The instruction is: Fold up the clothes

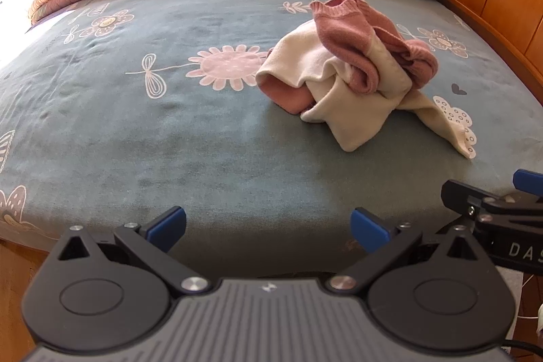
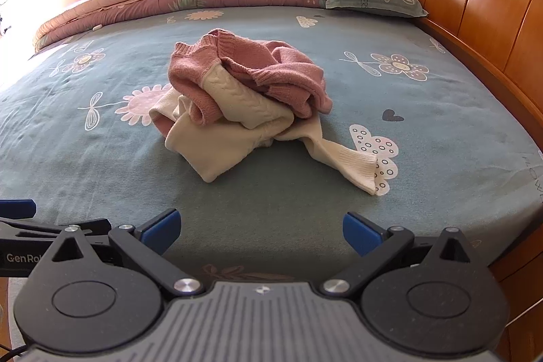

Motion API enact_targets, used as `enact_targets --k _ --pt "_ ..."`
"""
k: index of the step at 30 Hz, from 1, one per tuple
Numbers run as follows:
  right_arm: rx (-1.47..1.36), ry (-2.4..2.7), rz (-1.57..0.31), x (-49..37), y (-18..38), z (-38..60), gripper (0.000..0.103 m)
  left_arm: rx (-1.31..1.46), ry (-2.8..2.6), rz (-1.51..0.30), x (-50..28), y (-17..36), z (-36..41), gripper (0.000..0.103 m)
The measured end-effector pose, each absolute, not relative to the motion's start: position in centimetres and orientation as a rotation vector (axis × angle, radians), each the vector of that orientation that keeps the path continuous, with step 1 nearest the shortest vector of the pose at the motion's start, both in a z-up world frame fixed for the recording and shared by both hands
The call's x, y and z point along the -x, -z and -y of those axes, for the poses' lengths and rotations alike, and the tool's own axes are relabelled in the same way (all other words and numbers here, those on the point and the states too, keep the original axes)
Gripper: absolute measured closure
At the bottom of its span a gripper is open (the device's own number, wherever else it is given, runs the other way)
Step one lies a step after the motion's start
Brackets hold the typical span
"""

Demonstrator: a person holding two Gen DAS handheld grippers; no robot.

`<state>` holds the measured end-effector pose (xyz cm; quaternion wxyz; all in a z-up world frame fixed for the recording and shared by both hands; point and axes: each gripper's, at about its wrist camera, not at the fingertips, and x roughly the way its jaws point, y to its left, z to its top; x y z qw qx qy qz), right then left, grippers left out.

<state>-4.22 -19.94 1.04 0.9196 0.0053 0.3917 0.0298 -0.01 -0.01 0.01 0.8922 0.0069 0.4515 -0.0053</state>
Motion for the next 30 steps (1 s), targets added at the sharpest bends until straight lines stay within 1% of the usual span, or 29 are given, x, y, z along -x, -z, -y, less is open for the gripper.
enact_targets --k 30 --pt "-0.016 -0.072 -0.81 4.3 -1.25 19.97 0.0 -0.009 0.005 -0.938 0.15 -0.21 -0.25 0.001"
